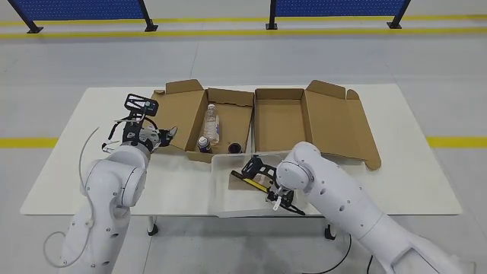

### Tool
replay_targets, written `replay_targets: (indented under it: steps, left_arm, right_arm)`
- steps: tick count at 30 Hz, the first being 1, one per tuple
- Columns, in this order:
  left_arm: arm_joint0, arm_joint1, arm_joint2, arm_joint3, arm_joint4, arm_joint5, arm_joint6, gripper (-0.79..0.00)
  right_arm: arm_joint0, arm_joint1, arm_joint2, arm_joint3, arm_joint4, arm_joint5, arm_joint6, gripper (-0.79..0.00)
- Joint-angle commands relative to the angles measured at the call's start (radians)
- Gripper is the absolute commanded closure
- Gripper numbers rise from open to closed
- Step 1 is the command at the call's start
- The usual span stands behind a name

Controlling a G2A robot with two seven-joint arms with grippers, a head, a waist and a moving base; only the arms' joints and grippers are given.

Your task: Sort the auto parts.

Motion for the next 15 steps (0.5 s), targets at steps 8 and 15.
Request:
replay_targets:
  steps: [8, 15]
  left_arm:
    - [0.000, 0.000, 0.000, 0.000, 0.000, 0.000, 0.000, -0.785]
    - [0.000, 0.000, 0.000, 0.000, 0.000, 0.000, 0.000, -0.785]
  right_arm:
    - [-0.015, 0.001, -0.003, 0.017, -0.007, -0.005, 0.007, -0.357]
    - [-0.015, -0.003, -0.009, 0.037, -0.015, 0.010, 0.004, -0.354]
